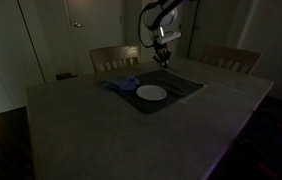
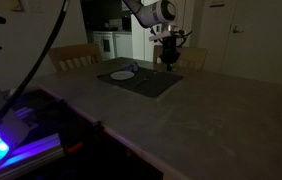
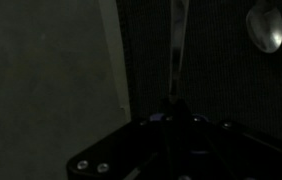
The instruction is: Put the fork beside the spoon on the mat
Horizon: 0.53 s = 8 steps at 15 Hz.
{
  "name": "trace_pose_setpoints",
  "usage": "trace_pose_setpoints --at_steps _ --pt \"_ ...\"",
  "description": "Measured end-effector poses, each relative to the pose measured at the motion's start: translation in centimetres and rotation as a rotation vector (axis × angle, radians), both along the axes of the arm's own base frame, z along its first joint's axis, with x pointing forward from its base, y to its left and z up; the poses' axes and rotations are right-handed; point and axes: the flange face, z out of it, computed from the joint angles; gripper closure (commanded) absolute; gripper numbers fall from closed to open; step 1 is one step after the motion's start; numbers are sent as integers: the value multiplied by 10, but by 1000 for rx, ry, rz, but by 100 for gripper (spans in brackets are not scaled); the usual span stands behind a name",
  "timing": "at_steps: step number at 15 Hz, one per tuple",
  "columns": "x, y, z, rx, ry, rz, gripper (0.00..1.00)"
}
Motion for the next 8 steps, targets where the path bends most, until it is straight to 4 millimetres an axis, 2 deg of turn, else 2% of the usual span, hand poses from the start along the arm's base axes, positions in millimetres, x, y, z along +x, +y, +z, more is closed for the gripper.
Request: trace_pose_setpoints --at_steps 5,8 --pt "-5 8 -5 12 35 6 98" --pt "-15 3 -10 43 54 -16 98"
